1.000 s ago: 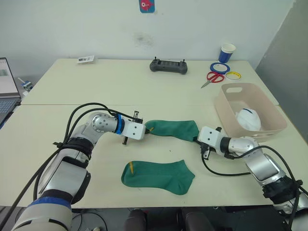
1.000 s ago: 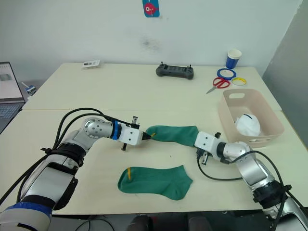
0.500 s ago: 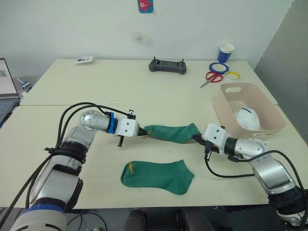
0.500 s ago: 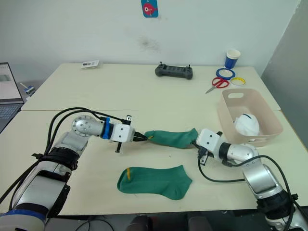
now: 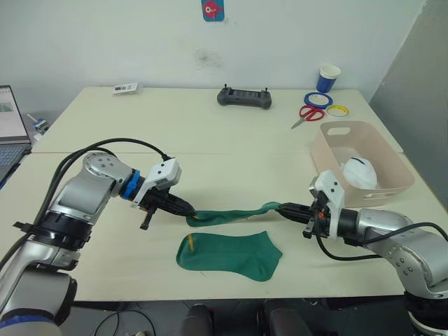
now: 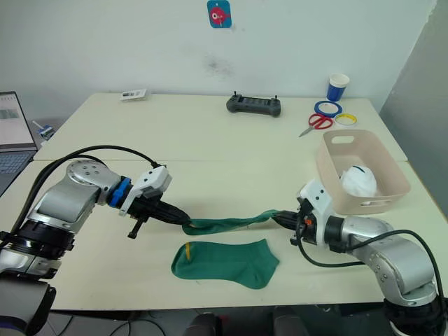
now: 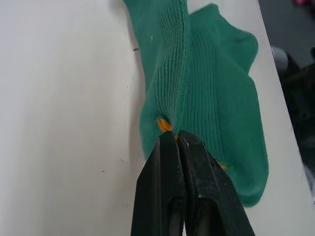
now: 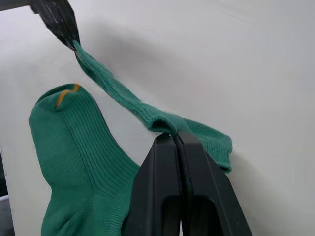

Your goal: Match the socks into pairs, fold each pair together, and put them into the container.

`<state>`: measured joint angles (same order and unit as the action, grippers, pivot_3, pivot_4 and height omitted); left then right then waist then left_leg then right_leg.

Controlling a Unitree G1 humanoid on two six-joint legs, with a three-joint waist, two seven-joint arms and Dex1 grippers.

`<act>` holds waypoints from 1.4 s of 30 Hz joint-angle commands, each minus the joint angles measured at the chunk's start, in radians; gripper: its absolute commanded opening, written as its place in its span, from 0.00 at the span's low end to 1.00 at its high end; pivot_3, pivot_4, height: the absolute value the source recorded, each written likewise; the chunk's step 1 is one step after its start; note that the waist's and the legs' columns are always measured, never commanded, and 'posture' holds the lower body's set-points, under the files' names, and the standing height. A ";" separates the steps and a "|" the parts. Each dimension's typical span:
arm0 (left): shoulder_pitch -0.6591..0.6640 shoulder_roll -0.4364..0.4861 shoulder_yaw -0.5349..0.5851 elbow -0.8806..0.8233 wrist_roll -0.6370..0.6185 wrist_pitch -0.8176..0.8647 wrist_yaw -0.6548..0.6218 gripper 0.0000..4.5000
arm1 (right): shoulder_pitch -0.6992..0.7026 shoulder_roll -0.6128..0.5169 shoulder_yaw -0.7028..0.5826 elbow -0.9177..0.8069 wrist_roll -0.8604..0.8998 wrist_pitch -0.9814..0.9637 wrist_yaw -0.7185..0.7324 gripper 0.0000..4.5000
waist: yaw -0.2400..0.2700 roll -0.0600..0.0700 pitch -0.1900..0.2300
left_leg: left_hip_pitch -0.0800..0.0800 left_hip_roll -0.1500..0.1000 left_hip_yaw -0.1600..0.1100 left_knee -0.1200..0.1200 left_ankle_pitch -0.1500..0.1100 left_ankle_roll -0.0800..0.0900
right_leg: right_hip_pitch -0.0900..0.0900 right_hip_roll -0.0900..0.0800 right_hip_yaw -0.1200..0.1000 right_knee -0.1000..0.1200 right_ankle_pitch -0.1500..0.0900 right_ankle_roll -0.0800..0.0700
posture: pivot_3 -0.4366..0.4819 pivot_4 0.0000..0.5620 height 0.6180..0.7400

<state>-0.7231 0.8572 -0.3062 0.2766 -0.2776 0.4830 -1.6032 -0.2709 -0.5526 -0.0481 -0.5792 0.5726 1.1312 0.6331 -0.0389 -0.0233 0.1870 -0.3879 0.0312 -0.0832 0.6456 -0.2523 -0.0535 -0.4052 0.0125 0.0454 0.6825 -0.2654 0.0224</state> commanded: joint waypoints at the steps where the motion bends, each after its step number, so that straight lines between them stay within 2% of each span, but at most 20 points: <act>1: -0.081 -0.070 -0.030 0.137 0.049 0.060 0.026 0.00 | -0.055 0.040 0.003 0.044 -0.007 0.056 -0.088 0.00 | 0.000 0.000 0.000 | 0.000 0.000 0.000 0.000 0.000 0.000 | 0.000 0.000 0.000 0.000 0.000 0.000 | 0.48 0.27 1.00; 8: -0.356 -0.275 -0.058 0.636 0.223 -0.123 0.153 0.00 | -0.192 0.091 0.062 0.272 -0.114 -0.001 -0.188 0.00 | 0.004 0.000 0.000 | -0.004 0.000 0.000 0.000 0.001 0.001 | -0.003 0.001 0.000 -0.001 0.000 0.000 | 0.48 0.27 1.00; 14: -0.446 -0.356 -0.058 0.850 0.335 -0.270 0.218 0.00 | -0.254 0.097 0.102 0.395 -0.183 -0.092 -0.196 0.00 | -0.001 0.000 0.000 | -0.007 0.000 0.000 -0.001 -0.002 0.006 | -0.006 0.001 0.000 -0.001 0.003 -0.004 | 0.48 0.27 1.00; 18: -0.467 -0.369 -0.010 0.898 0.340 -0.265 0.239 0.00 | -0.261 0.084 0.096 0.395 -0.234 -0.167 -0.216 0.22 | -0.004 0.000 0.000 | -0.011 0.000 0.000 0.000 -0.003 0.008 | -0.009 0.001 0.000 -0.001 0.003 -0.004 | 0.48 0.27 1.00; 21: -0.474 -0.364 0.044 0.903 0.326 -0.303 0.285 0.14 | -0.246 0.059 0.091 0.359 -0.266 -0.206 -0.217 0.44 | -0.004 0.000 0.000 | -0.011 0.000 0.000 0.000 -0.003 0.008 | -0.010 0.000 0.000 -0.001 0.003 -0.004 | 0.48 0.27 1.00; 25: -0.479 -0.332 0.127 0.877 0.291 -0.297 0.307 0.41 | -0.186 0.018 0.076 0.249 -0.271 -0.223 -0.209 0.76 | -0.003 0.000 0.000 | -0.011 0.000 0.000 0.000 -0.003 0.008 | -0.010 0.000 -0.001 -0.001 0.003 -0.004 | 0.48 0.27 1.00; 28: -0.453 -0.290 0.168 0.827 0.270 -0.248 0.278 0.63 | -0.128 0.015 0.063 0.168 -0.263 -0.222 -0.215 0.99 | -0.008 0.000 0.000 | -0.011 0.000 0.000 0.000 -0.003 0.008 | -0.010 0.000 -0.001 0.000 0.003 -0.004 | 0.48 0.27 1.00; 33: -0.318 -0.225 0.235 0.629 0.193 -0.063 0.226 0.98 | -0.052 0.062 0.050 0.060 -0.223 -0.217 -0.223 1.00 | -0.020 0.000 0.000 | -0.010 0.000 0.000 0.000 -0.003 0.008 | -0.009 0.000 0.000 0.001 0.003 -0.004 | 0.48 0.27 1.00; 39: -0.030 -0.221 0.345 0.186 0.047 0.259 0.352 1.00 | 0.020 0.099 0.107 -0.046 -0.209 -0.253 -0.204 1.00 | -0.019 0.001 0.000 | -0.009 0.001 -0.001 0.000 -0.002 0.008 | -0.009 0.000 -0.001 0.003 0.002 -0.004 | 0.48 0.27 1.00; 42: 0.056 -0.272 0.400 0.055 0.001 0.380 0.493 1.00 | 0.034 0.103 0.132 -0.053 -0.217 -0.259 -0.212 1.00 | -0.010 0.001 0.000 | -0.009 0.000 -0.002 0.001 -0.002 0.008 | -0.008 0.000 -0.001 0.004 0.002 -0.003 | 0.48 0.27 1.00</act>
<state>-0.6689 0.5973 0.0559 0.4138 -0.2399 0.8046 -1.1757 -0.2396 -0.4502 0.0805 -0.5896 0.3538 0.8957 0.4208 -0.0494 -0.0228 0.1866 -0.3962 0.0314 -0.0857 0.6471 -0.2538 -0.0464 -0.4125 0.0120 0.0438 0.6859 -0.2652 0.0223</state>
